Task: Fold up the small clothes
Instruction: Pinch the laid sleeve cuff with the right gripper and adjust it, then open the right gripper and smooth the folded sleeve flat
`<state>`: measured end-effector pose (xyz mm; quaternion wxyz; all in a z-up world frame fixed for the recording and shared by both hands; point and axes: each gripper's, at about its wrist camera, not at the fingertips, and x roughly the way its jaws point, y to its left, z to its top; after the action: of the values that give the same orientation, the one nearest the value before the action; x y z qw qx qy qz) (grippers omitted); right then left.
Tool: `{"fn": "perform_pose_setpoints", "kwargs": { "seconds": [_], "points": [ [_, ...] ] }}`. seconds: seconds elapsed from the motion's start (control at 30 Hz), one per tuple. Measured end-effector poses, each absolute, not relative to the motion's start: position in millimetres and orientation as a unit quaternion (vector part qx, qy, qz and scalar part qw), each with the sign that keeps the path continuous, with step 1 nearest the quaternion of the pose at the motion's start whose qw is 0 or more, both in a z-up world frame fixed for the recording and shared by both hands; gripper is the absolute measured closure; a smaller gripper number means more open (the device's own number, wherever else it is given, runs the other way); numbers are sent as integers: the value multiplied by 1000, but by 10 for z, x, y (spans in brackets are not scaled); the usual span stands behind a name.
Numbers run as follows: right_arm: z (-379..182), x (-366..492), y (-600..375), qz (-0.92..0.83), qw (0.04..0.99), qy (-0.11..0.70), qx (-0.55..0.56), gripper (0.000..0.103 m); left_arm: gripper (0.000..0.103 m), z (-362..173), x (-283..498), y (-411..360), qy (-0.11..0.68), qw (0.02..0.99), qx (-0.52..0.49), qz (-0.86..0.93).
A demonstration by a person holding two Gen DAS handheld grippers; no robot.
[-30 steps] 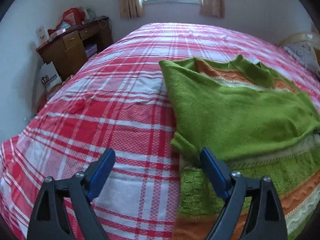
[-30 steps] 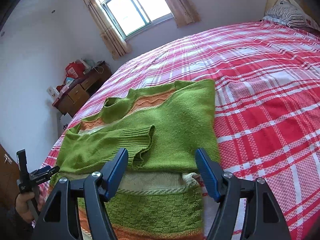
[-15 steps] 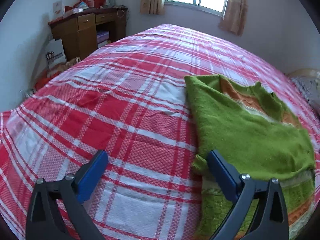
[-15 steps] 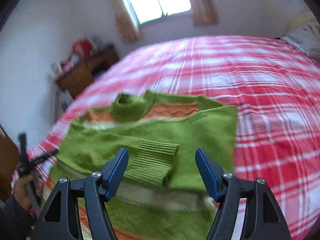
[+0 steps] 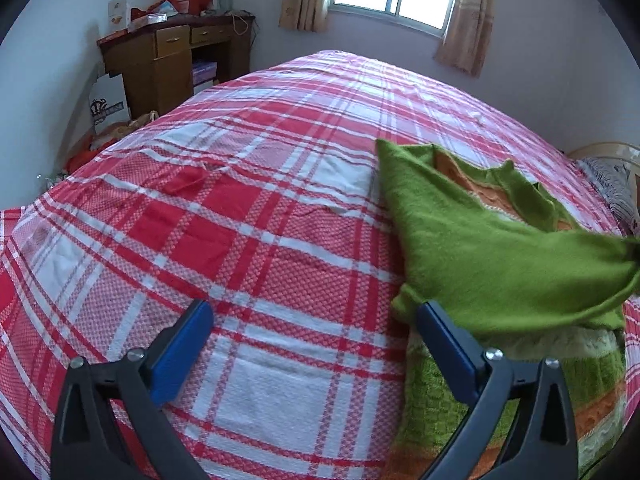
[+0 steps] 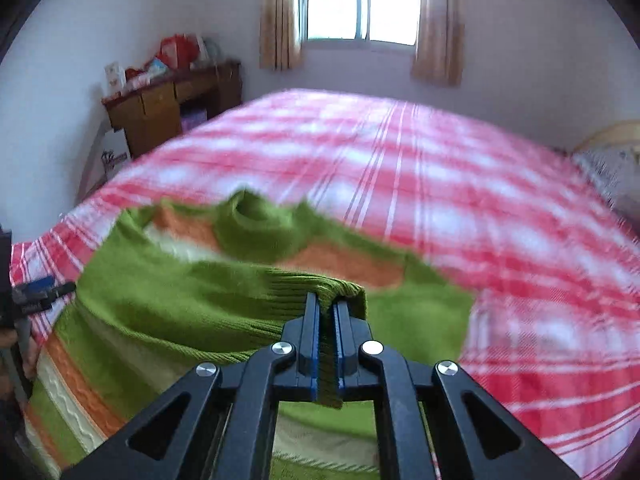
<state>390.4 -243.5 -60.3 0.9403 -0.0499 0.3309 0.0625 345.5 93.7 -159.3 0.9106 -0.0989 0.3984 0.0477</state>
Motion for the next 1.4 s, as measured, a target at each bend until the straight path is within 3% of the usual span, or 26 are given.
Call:
{"fn": "perform_pose_setpoints", "kwargs": {
  "seconds": [0.1,0.23,0.37,0.57,0.77,0.97,1.23,1.4],
  "points": [
    [-456,3938,-2448,50,949,308,-49,98,0,-1609,3479,869,407,908,-77,58],
    [-786,4064,-2457,43,931,359,-50,95,0,-1613,3476,846,409,908,-65,64],
    [-1272,4114,-2611,7,903,427,-43,61,0,-1536,3374,987,383,916,-110,44],
    [-1350,3855,-2718,12,915,404,-9,45,0,-1262,3455,1008,350,927,-136,17],
    [-1423,3806,-2649,10,917,399,-8,42,2,-1515,3905,852,459,879,-115,57],
    [-1444,3816,-2754,26,918,394,22,37,0,-1643,3344,724,435,898,13,70],
    [-1336,3708,-2746,20,922,386,22,34,0,-1319,3296,1002,398,910,-79,86],
    [-1067,3536,-2736,17,938,344,34,33,0,-1219,3699,679,384,919,-46,73]
  ]
}}
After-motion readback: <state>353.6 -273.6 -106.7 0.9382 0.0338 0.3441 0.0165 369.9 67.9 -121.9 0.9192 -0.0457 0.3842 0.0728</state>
